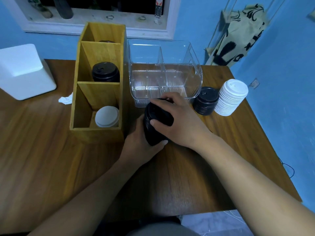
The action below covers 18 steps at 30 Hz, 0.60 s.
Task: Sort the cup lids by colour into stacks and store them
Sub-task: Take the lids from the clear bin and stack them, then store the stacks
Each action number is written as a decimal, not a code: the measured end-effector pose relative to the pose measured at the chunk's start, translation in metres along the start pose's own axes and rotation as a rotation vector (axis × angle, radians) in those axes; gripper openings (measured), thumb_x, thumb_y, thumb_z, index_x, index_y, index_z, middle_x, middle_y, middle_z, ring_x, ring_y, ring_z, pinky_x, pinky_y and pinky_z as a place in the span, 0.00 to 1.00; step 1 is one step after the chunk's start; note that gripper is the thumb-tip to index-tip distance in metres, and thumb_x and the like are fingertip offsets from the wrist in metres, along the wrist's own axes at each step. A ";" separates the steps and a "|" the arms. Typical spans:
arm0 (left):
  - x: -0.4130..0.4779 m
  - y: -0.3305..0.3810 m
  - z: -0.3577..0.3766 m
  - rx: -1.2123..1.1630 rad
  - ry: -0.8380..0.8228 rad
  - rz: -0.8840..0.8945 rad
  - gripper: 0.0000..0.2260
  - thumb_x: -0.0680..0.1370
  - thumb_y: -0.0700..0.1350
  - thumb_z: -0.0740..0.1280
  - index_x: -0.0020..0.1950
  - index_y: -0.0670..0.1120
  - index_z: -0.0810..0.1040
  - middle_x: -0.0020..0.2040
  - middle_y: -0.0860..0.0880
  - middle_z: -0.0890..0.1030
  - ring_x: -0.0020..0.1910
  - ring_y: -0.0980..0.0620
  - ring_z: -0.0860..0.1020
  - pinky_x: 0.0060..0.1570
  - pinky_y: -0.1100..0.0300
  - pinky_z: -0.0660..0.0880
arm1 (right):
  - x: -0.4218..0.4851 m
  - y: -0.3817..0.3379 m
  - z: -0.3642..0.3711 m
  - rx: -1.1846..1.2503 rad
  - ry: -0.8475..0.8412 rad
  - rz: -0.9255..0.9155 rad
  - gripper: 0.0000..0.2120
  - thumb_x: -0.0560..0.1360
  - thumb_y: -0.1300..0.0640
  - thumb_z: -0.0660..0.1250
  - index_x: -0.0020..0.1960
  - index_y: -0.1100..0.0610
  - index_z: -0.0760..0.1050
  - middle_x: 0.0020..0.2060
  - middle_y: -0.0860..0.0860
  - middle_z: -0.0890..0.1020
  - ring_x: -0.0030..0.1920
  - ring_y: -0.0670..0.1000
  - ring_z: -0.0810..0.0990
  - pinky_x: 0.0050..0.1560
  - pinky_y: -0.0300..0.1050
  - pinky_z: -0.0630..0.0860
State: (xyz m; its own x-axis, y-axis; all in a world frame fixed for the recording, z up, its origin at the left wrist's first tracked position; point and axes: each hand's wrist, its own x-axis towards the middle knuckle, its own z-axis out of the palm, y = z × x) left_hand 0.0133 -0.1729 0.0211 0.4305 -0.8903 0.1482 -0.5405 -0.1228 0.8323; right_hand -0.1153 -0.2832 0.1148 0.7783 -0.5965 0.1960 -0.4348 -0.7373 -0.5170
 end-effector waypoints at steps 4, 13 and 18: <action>0.001 0.003 0.001 0.029 0.005 0.047 0.43 0.70 0.61 0.76 0.78 0.48 0.60 0.68 0.55 0.73 0.60 0.66 0.71 0.52 0.76 0.71 | 0.001 -0.001 0.011 0.024 -0.008 0.014 0.27 0.77 0.43 0.66 0.75 0.46 0.70 0.68 0.44 0.65 0.69 0.48 0.67 0.67 0.44 0.72; 0.002 0.002 0.002 0.062 0.001 0.078 0.43 0.71 0.61 0.76 0.79 0.47 0.60 0.69 0.54 0.72 0.62 0.65 0.71 0.54 0.73 0.73 | 0.000 -0.002 0.014 -0.091 -0.027 0.003 0.31 0.76 0.36 0.60 0.77 0.45 0.65 0.70 0.47 0.65 0.71 0.52 0.66 0.67 0.54 0.73; 0.002 0.000 0.002 0.047 -0.019 0.003 0.45 0.69 0.60 0.78 0.79 0.52 0.58 0.72 0.55 0.70 0.66 0.61 0.70 0.59 0.63 0.73 | -0.020 0.015 -0.010 0.110 0.039 -0.024 0.34 0.78 0.37 0.62 0.79 0.49 0.61 0.76 0.47 0.63 0.77 0.49 0.61 0.76 0.50 0.62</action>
State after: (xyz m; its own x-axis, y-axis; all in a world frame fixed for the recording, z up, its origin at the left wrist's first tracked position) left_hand 0.0127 -0.1755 0.0201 0.4156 -0.8987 0.1398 -0.5750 -0.1405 0.8060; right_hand -0.1420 -0.2857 0.1108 0.7686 -0.5928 0.2404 -0.3625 -0.7132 -0.6000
